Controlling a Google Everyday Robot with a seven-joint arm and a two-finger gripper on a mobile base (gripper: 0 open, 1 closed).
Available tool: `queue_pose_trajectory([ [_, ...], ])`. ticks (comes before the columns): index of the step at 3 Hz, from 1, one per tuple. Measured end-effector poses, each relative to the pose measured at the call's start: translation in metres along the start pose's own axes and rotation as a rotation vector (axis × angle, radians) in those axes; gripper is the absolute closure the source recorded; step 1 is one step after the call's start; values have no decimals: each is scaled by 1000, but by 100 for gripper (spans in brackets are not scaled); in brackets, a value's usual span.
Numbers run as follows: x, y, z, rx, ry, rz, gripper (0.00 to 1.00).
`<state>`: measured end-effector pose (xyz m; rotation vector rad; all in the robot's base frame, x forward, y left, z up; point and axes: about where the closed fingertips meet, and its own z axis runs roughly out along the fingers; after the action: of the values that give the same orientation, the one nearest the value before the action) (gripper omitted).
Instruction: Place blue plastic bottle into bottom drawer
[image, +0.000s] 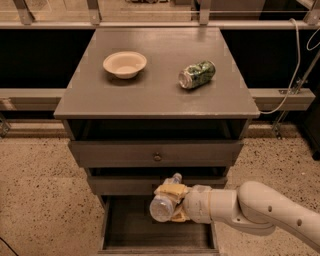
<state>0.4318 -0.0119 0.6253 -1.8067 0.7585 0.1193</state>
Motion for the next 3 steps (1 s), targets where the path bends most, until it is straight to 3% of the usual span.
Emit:
queue_pose_trajectory([
  [1, 0, 0, 1, -12, 9, -7, 100],
  [2, -2, 0, 3, -75, 57, -42, 100],
  [3, 6, -1, 6, -77, 68, -175, 100],
])
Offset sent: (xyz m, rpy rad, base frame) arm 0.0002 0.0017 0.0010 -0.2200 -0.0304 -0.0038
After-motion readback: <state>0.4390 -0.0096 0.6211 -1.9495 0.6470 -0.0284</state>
